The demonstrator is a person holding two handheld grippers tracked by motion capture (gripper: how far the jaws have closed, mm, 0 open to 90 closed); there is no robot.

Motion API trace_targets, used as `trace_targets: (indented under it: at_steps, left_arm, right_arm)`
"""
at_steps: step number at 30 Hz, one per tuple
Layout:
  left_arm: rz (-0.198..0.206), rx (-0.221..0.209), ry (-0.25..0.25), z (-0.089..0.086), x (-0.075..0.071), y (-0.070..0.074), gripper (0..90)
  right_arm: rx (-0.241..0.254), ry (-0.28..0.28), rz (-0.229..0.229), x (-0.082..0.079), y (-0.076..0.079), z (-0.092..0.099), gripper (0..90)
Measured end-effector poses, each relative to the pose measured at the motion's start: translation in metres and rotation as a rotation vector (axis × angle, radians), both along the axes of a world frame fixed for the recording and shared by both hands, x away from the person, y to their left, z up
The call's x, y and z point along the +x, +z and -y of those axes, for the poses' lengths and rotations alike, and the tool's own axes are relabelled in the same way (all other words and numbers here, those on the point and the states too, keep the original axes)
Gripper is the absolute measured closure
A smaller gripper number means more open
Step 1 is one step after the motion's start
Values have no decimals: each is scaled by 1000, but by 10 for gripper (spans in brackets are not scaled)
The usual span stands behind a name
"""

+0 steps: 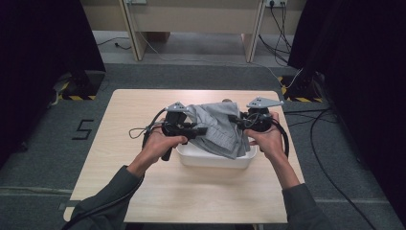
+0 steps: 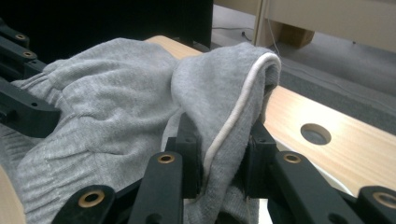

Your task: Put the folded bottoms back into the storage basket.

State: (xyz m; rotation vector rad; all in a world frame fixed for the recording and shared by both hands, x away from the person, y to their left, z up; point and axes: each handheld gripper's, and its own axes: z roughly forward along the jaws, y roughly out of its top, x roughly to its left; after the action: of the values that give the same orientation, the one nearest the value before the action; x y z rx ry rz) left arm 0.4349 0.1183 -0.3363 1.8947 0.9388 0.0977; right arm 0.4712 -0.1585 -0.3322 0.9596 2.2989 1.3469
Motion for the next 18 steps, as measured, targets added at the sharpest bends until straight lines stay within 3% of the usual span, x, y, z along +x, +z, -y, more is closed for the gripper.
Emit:
trace_targets:
  at_steps: [7, 18]
  left_arm:
    - [-7, 49, 20, 5, 8, -16, 669]
    - [-61, 105, 29, 13, 21, -44, 665]
  right_arm:
    - [-23, -15, -34, 9, -15, -2, 732]
    - [-71, -34, -87, 21, -38, -3, 731]
